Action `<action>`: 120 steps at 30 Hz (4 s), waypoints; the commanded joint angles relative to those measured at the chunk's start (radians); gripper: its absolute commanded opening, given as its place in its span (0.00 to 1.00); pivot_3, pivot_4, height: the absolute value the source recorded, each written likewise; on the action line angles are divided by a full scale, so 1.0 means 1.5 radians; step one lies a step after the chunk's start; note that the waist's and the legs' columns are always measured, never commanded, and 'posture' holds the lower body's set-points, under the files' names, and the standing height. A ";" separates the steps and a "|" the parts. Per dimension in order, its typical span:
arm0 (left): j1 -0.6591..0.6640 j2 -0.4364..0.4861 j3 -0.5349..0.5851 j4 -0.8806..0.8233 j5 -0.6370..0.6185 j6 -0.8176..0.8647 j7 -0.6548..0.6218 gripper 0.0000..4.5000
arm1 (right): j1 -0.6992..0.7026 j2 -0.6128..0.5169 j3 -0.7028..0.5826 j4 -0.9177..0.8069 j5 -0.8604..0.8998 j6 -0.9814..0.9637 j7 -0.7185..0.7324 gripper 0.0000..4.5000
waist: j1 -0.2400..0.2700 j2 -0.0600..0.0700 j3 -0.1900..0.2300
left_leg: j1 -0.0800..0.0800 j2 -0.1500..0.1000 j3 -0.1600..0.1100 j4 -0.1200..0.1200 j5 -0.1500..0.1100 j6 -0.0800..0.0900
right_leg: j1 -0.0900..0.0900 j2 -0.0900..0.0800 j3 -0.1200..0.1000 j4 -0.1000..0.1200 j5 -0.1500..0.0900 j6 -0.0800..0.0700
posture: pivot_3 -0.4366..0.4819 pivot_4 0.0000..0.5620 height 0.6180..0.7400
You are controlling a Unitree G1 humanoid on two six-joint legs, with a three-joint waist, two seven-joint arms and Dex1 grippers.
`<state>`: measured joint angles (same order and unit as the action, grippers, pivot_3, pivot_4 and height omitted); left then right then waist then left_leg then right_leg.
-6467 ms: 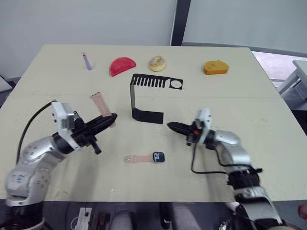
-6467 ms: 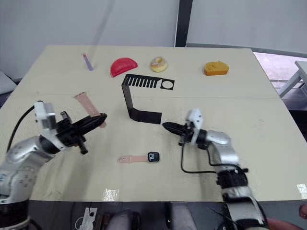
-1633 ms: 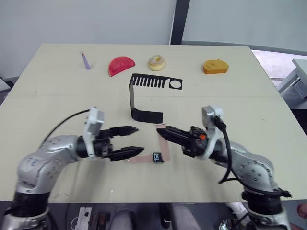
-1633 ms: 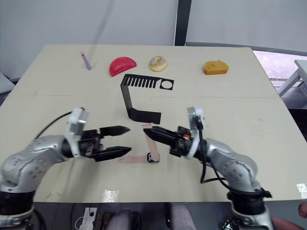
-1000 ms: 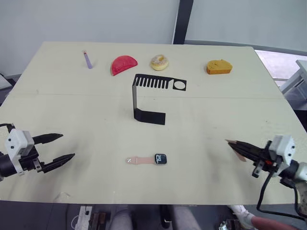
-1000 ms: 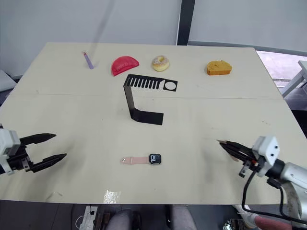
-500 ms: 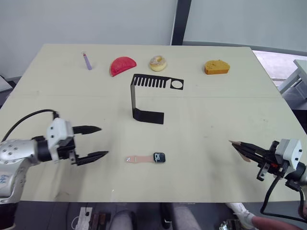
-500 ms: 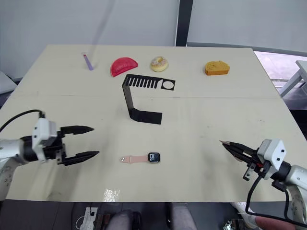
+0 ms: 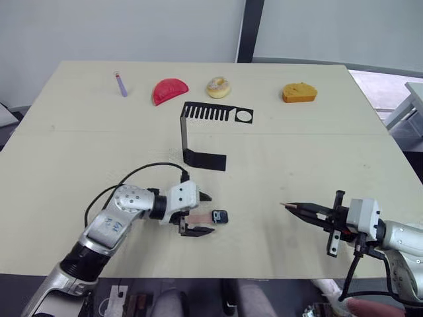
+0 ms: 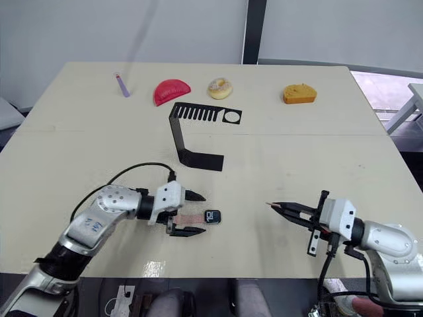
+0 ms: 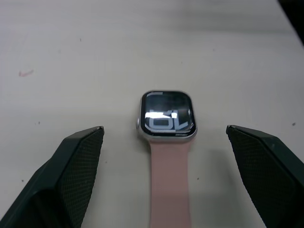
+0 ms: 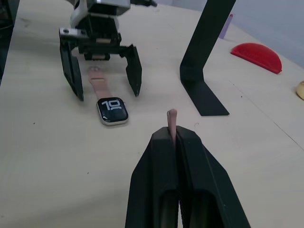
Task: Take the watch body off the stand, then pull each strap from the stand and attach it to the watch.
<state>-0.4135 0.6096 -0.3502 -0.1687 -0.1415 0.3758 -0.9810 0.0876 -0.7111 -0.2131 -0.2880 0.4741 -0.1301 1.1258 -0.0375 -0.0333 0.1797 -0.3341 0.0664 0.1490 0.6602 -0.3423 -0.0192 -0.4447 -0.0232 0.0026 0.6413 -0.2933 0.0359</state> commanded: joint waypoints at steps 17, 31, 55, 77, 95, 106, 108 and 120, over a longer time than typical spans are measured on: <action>0.003 -0.072 -0.035 0.006 0.091 -0.021 0.060 0.99 | 0.005 0.000 0.000 -0.065 0.002 0.036 -0.053 0.00 | 0.008 0.000 0.000 | 0.000 0.000 0.000 0.002 0.000 0.001 | 0.000 -0.001 0.000 0.002 0.000 0.000 | 0.48 0.27 1.00; 0.034 -0.066 -0.043 0.006 0.098 -0.019 0.062 0.99 | -0.005 0.001 0.008 -0.068 -0.001 0.047 -0.069 0.00 | 0.008 0.000 -0.001 | 0.000 0.000 0.000 0.003 0.000 0.001 | 0.001 -0.001 0.000 0.002 0.000 0.000 | 0.48 0.27 1.00; 0.058 -0.067 -0.049 0.023 0.081 0.041 0.051 0.36 | 0.005 0.015 0.017 -0.060 -0.003 0.036 -0.074 0.00 | 0.008 -0.001 -0.006 | 0.001 0.000 0.000 0.003 0.000 0.001 | 0.002 -0.001 0.000 0.003 0.000 0.000 | 0.48 0.27 1.00; -0.022 0.030 0.221 -0.014 -0.389 0.320 -0.160 0.36 | -0.033 0.004 0.079 -0.158 -0.119 -0.060 -0.086 0.00 | 0.005 -0.001 -0.005 | 0.009 0.000 -0.001 0.002 -0.001 0.000 | 0.010 -0.001 0.000 0.003 -0.002 0.000 | 0.48 0.27 1.00; -0.117 -0.066 0.172 -0.013 -0.423 0.535 0.032 0.36 | -0.059 0.010 0.156 -0.143 -0.253 -0.121 -0.121 0.00 | 0.003 -0.002 -0.005 | 0.008 0.000 -0.002 0.002 -0.002 0.000 | 0.009 -0.001 0.000 0.003 -0.003 0.000 | 0.48 0.27 1.00; -0.118 -0.071 0.169 -0.021 -0.430 0.564 0.062 0.36 | -0.061 0.005 0.150 -0.117 -0.270 -0.144 -0.149 0.00 | 0.006 -0.002 -0.005 | 0.009 0.000 -0.002 0.002 -0.002 0.000 | 0.010 -0.001 0.000 0.003 -0.003 0.000 | 0.48 0.27 1.00; -0.119 -0.071 0.170 -0.020 -0.432 0.565 0.063 0.36 | -0.062 0.004 0.151 -0.115 -0.272 -0.145 -0.151 0.00 | 0.006 -0.002 -0.005 | 0.009 0.000 -0.002 0.002 -0.002 0.000 | 0.010 -0.001 0.000 0.003 -0.003 0.000 | 0.48 0.27 1.00; -0.118 -0.076 0.174 -0.024 -0.442 0.571 0.076 0.36 | -0.080 0.011 0.165 -0.095 -0.283 -0.137 -0.164 0.00 | 0.006 -0.002 -0.005 | 0.009 0.000 -0.002 0.002 -0.002 0.000 | 0.010 -0.001 0.000 0.003 -0.003 0.000 | 0.48 0.27 1.00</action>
<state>-0.5776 0.4916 -0.1156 -0.1794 -0.7826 1.2324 -0.8724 -0.0228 -0.6966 0.0366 -0.4218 0.0377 -0.3259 0.8995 -0.0290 -0.0361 0.1727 -0.3210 0.0659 0.1460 0.6636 -0.3446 -0.0196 -0.4304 -0.0242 0.0022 0.6459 -0.2979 0.0360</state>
